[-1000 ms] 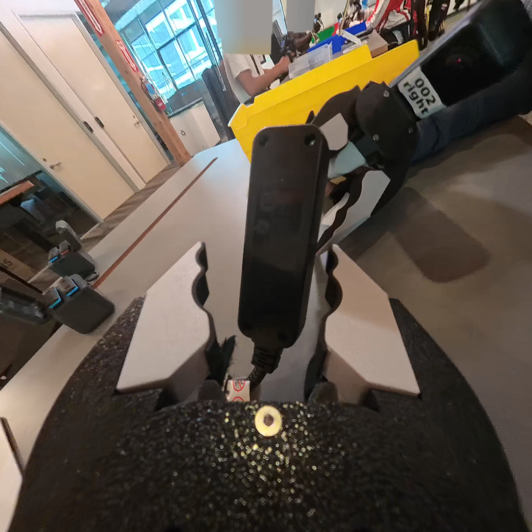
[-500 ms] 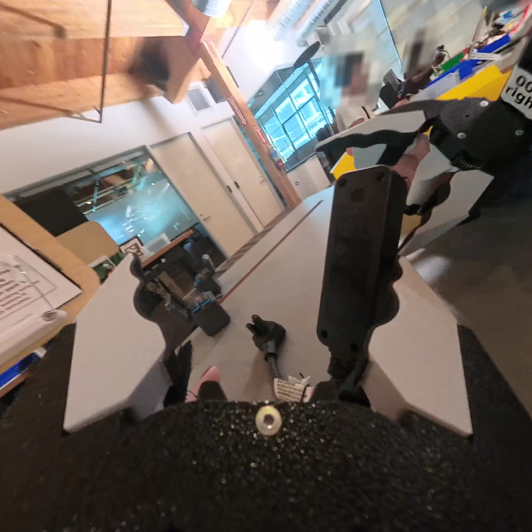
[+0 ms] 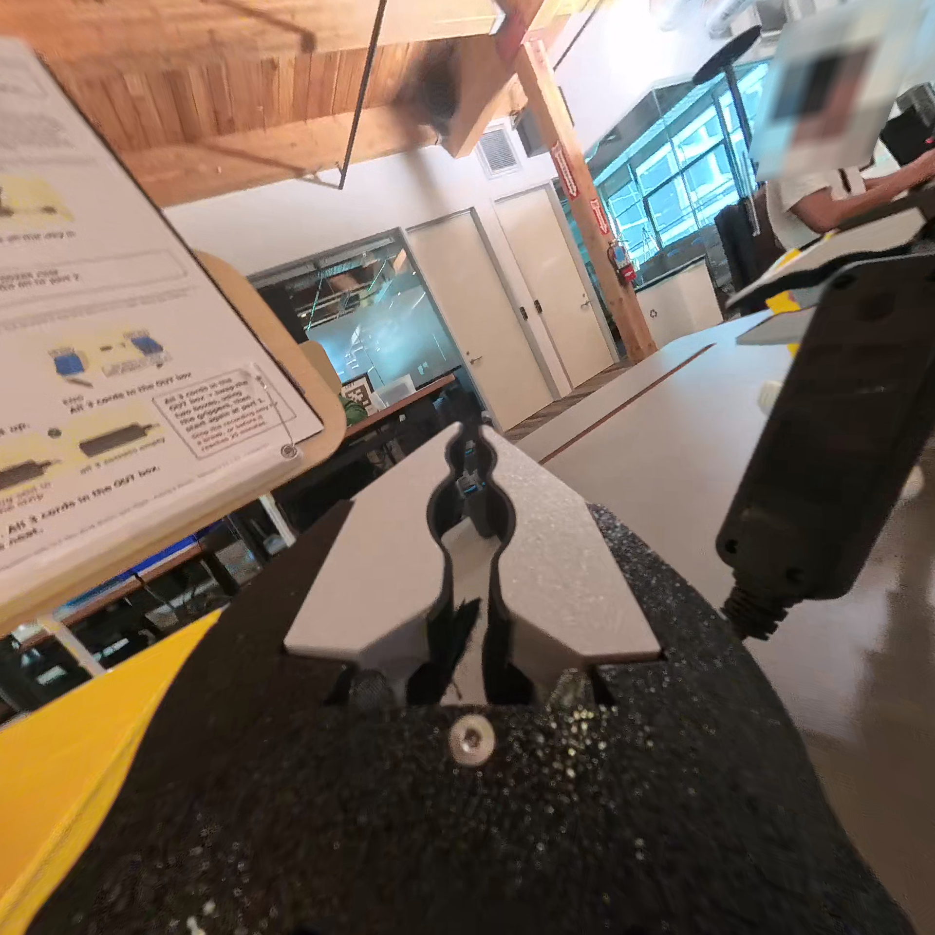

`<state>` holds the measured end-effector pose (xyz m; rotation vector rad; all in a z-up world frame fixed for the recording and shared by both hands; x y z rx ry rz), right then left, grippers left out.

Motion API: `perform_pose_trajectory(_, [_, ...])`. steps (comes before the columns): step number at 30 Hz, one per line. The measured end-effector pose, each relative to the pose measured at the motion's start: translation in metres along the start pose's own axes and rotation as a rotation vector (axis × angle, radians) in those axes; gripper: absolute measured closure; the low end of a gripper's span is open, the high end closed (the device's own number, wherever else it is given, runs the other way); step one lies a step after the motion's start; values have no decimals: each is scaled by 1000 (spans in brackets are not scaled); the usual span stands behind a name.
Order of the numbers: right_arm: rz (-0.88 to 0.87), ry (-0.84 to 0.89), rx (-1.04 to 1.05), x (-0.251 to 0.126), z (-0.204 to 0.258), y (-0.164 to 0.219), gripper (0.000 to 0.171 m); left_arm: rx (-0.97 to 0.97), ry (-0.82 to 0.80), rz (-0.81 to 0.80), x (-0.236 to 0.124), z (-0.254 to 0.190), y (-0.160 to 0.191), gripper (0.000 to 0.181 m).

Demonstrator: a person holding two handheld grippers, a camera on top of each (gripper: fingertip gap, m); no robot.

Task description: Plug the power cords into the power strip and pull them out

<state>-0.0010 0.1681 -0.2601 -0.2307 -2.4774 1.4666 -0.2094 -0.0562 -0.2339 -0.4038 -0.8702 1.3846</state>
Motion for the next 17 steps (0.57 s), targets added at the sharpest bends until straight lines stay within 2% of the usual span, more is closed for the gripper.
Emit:
perform_pose_trajectory(1, [-6,0,-9,-1,1,-1,148,-29,-9,3,-1,3,2,181])
perform_pose_trajectory(4, [-8,-13,2,-2,1,-1,171,-112,-32,25,-1,11,11,181])
perform_pose_trajectory(11, [-21,-40,296,-3,-19,5,171,-305,-16,63,-1,19,28,181])
perform_pose_trajectory(17, [-50,-11,328,-5,-27,6,171,-514,-57,41,-7,34,41,181])
Point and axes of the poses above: each gripper's, where its closed fingertips meet, x out along the fingers, y out of its underside, z = x × y across the jaws, the point moved 6 cm from there along -x, back along the fingers, and after that the axes turned 14 degrees about x, right-handed, at the moved point
